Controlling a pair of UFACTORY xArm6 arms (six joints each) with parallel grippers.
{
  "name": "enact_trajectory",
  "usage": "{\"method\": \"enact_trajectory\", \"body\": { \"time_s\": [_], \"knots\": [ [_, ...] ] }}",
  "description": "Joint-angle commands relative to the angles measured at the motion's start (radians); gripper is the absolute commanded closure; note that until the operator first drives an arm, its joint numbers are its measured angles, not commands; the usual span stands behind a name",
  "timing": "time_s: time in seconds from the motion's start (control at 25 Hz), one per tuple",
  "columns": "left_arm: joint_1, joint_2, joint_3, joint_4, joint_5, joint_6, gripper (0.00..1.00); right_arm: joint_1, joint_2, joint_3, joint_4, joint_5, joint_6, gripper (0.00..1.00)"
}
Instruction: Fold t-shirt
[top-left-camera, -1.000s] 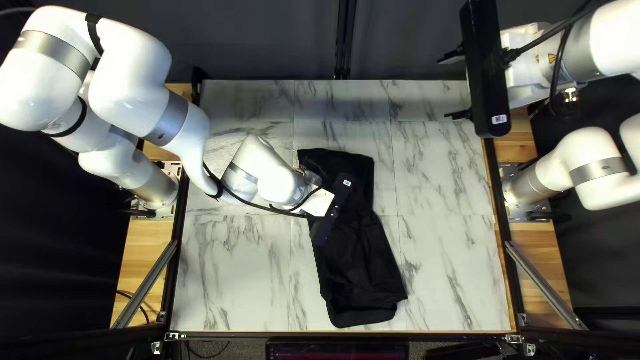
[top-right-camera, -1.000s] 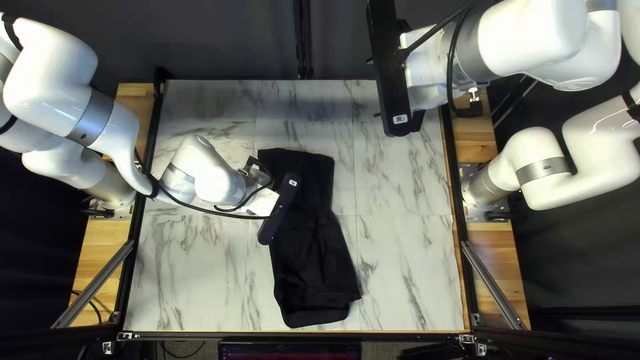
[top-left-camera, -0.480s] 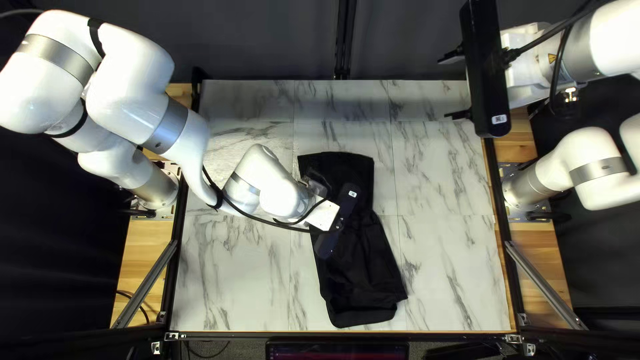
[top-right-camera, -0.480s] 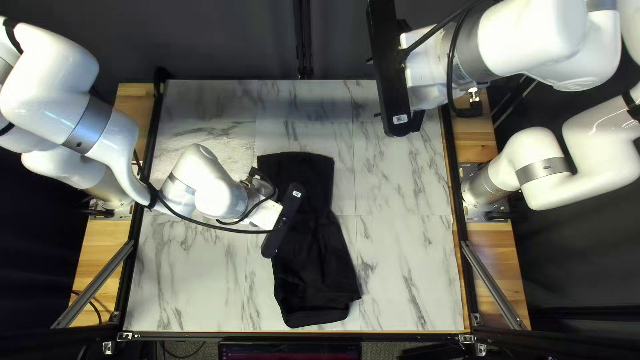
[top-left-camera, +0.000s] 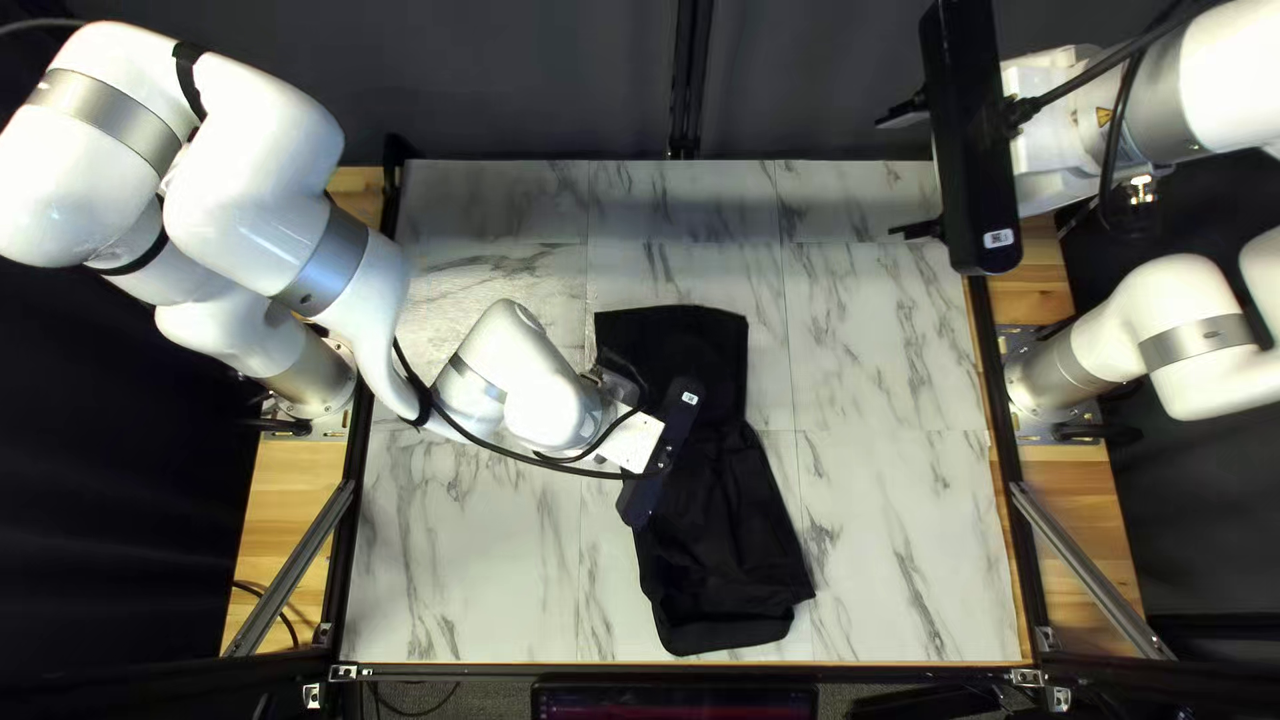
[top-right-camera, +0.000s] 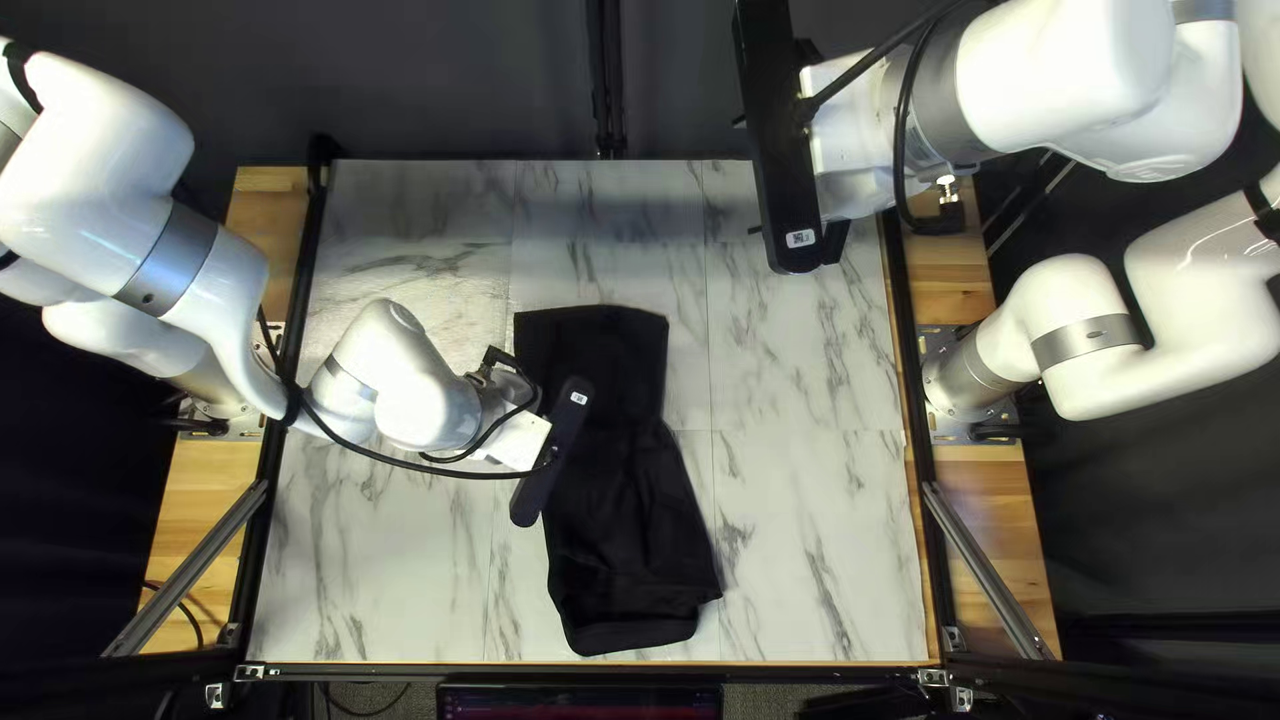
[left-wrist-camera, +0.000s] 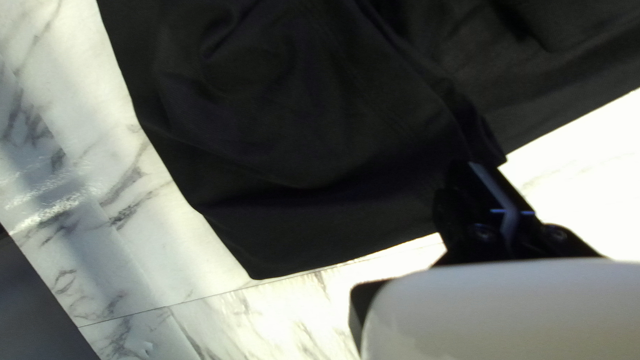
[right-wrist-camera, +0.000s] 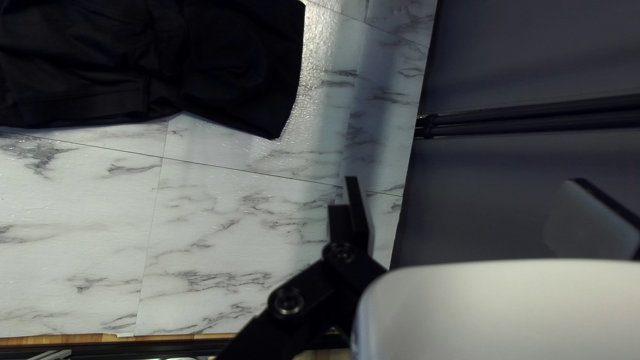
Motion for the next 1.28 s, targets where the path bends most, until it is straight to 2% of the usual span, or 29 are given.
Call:
{"method": "enact_trajectory", "body": {
  "time_s": [0.04,0.24,0.32,0.44,0.48,0.6,0.64,0.76,0.92,1.08,1.28],
  "knots": [
    [-0.002,-0.052,0.024,-0.016,0.026,0.007,0.0,0.0,0.0,0.0,0.0,0.0,0.0,0.0],
    [0.036,-0.187,0.129,-0.019,0.04,0.026,0.0,0.0,0.0,0.0,0.0,0.0,0.0,0.0],
    [0.08,-0.268,0.182,-0.053,0.033,0.09,0.0,0.0,0.0,0.0,0.0,0.0,0.0,0.0],
    [0.169,-0.379,0.229,-0.182,0.033,0.281,0.0,0.0,0.0,0.0,0.0,0.0,0.0,0.0],
    [0.213,-0.42,0.231,-0.261,0.049,0.394,0.0,0.0,0.0,0.0,0.0,0.0,0.0,0.0],
    [0.297,-0.502,0.21,-0.424,0.118,0.612,0.0,0.0,0.0,0.0,0.0,0.0,0.0,0.0],
    [0.31,-0.516,0.205,-0.453,0.133,0.649,0.0,0.0,0.0,0.0,0.0,0.0,0.0,0.0],
    [0.375,-0.625,0.156,-0.551,0.273,0.782,0.0,0.0,0.0,0.0,0.0,0.0,0.0,0.0],
    [0.437,-0.719,0.124,-0.609,0.39,0.864,0.0,0.0,0.0,0.0,0.0,0.0,0.0,0.0],
    [0.56,-0.825,0.076,-0.719,0.539,1.002,0.0,0.0,0.0,0.0,0.0,0.0,0.0,0.0],
    [0.56,-0.825,0.076,-0.719,0.539,1.002,0.0,0.0,0.0,0.0,0.0,0.0,0.0,0.0]
  ]
}}
